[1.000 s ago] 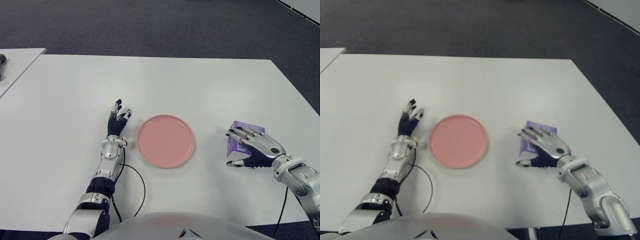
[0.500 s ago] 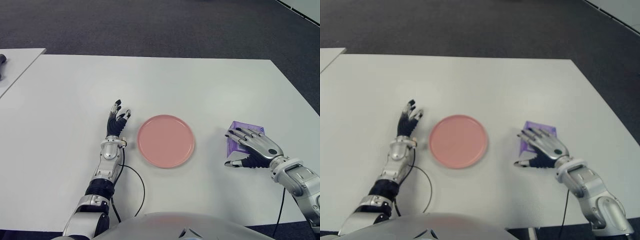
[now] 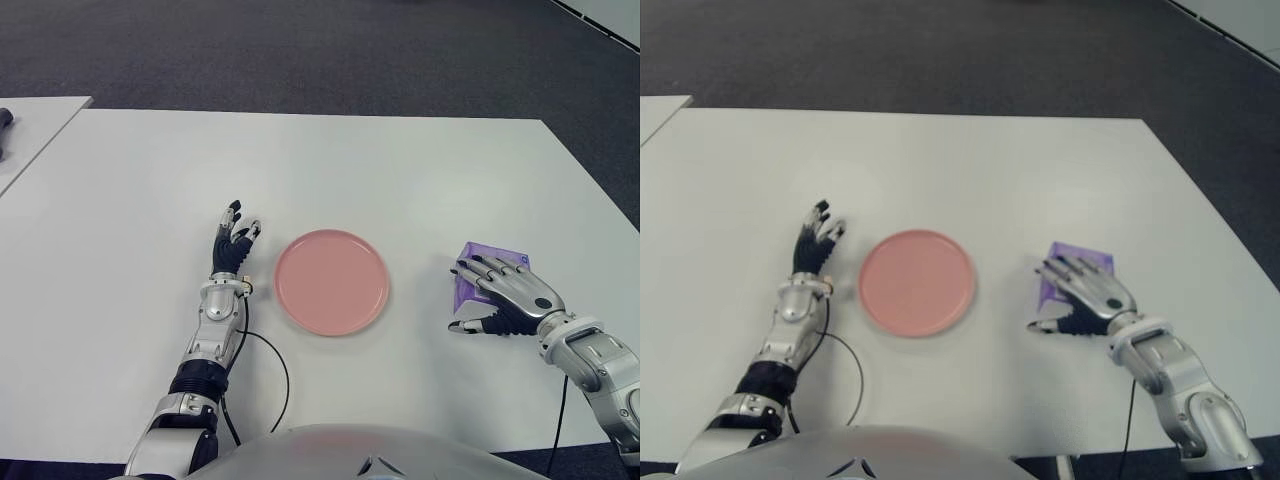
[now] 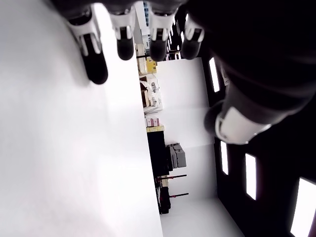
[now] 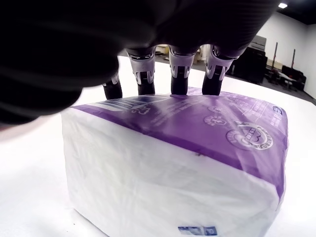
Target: Put the tissue paper into the plate.
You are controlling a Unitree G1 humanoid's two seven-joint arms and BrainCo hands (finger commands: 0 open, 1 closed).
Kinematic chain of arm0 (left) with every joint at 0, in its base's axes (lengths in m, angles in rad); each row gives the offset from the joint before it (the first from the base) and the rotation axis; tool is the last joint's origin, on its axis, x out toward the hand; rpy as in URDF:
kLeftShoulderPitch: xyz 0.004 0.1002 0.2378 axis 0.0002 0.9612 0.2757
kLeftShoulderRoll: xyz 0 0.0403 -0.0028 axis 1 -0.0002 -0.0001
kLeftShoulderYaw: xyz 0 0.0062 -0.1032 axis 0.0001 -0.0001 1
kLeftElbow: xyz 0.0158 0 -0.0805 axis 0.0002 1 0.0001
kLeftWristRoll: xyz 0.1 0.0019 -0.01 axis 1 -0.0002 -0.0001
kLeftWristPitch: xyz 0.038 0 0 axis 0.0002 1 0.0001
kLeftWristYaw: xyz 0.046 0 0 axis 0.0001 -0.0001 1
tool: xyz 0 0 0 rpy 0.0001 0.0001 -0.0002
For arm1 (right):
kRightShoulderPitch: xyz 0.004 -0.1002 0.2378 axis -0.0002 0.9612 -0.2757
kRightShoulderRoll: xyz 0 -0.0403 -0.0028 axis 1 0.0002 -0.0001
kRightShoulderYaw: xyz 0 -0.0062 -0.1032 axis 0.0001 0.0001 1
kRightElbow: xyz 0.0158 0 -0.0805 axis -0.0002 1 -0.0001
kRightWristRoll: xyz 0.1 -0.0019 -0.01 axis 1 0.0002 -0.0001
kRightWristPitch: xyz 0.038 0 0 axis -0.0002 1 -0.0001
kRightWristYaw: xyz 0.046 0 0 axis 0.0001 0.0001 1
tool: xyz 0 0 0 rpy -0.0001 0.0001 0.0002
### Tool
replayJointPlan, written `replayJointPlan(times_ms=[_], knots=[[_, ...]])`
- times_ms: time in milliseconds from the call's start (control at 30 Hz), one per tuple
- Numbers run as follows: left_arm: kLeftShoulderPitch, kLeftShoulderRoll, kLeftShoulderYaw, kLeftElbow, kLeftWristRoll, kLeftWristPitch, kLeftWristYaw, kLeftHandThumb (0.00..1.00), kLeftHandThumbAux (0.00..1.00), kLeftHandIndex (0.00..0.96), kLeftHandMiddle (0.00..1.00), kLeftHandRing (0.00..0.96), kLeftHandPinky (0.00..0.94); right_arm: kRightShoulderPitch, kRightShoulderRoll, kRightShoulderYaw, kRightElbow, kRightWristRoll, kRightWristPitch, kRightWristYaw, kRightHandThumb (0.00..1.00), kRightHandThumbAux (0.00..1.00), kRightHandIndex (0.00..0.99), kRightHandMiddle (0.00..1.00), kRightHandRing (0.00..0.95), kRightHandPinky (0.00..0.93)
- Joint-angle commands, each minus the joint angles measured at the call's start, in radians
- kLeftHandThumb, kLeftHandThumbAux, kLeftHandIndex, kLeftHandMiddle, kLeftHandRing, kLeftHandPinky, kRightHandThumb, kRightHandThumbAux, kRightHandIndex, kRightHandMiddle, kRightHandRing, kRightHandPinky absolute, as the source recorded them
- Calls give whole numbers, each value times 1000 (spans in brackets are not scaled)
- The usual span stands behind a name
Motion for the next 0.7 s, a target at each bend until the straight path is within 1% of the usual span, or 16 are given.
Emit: replayJointPlan(times_ms=[33, 433, 467, 533, 567, 667, 700], knots=[[21, -1, 5, -3, -11, 24, -16, 0, 652, 0, 0, 0, 0, 8, -3, 17, 6, -8, 8, 20, 304, 226, 0, 0, 0, 0], [15, 4, 9, 5, -14, 22, -21, 0, 668, 0, 0, 0, 0, -2, -3, 28, 6, -9, 17, 24, 304, 226, 0, 0, 0, 0], [14, 4, 10, 7, -14, 20, -21, 0, 668, 0, 0, 0, 0, -4, 18, 26, 20, -6, 27, -5, 304, 226, 0, 0, 0, 0], [12, 4, 11, 12, -15, 14, -23, 0, 668, 0, 0, 0, 0, -12, 43, 5, 33, 17, 40, -43, 317, 244, 0, 0, 0, 0], [10, 5, 12, 13, -15, 13, -24, 0, 667, 0, 0, 0, 0, -14, 47, 1, 35, 24, 44, -52, 322, 249, 0, 0, 0, 0], [8, 6, 12, 15, -17, 13, -25, 0, 666, 0, 0, 0, 0, -26, 27, -33, 24, 61, 42, -40, 329, 258, 0, 0, 0, 0], [8, 6, 12, 15, -17, 14, -26, 0, 666, 0, 0, 0, 0, -32, 14, -58, 23, 84, 34, -39, 330, 259, 0, 0, 0, 0]])
